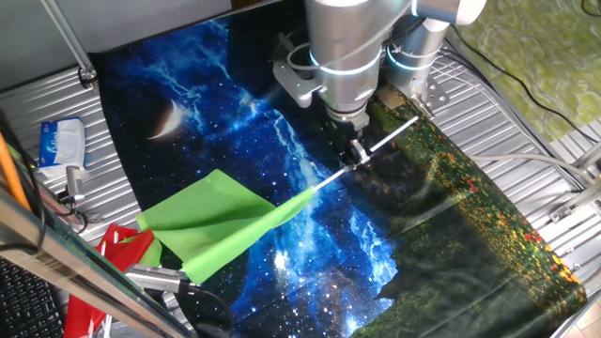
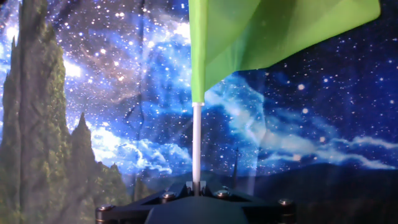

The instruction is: Wave the flag

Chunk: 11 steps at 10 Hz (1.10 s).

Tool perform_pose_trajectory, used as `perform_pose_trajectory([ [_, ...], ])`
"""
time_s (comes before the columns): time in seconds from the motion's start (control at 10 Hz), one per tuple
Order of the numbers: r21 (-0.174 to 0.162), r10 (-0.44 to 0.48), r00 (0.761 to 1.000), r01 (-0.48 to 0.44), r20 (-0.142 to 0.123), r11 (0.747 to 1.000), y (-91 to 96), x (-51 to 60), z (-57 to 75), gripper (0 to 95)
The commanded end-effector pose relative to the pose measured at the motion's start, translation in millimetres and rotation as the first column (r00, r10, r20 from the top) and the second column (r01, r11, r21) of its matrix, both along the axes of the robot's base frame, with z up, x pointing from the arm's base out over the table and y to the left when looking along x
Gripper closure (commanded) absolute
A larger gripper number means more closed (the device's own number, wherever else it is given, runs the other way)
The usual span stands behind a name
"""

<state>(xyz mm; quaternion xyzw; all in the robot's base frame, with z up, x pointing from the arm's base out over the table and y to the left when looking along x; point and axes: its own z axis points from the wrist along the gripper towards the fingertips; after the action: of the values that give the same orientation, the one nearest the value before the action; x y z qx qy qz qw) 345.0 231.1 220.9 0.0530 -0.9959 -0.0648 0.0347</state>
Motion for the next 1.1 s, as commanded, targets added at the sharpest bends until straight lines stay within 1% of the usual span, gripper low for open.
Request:
perform_pose_trajectory([
  [0.1,0.015,0.020,1.000,-0.020,0.003,1.000,-12.7,0.0,11.6,95.0],
  [0.2,0.016,0.030,1.000,-0.030,0.002,0.999,-19.2,0.8,18.0,95.0],
  [0.3,0.021,0.039,0.999,-0.039,-0.003,0.999,-31.4,4.1,34.6,95.0],
  [0.4,0.024,0.048,0.999,-0.047,-0.019,0.999,-41.9,9.6,54.2,95.0],
  [0.5,0.023,0.049,0.998,-0.048,-0.040,0.999,-49.2,14.1,72.3,95.0],
  [0.6,0.022,0.048,0.997,-0.047,-0.053,0.999,-55.3,17.6,90.0,95.0],
  [0.7,0.023,0.044,0.997,-0.043,-0.057,0.999,-59.8,19.9,106.1,95.0],
  [0.8,0.023,0.046,0.997,-0.045,-0.062,0.999,-61.3,20.5,112.1,95.0],
  [1.1,0.023,0.051,0.997,-0.050,-0.063,0.998,-63.0,19.9,114.9,95.0],
])
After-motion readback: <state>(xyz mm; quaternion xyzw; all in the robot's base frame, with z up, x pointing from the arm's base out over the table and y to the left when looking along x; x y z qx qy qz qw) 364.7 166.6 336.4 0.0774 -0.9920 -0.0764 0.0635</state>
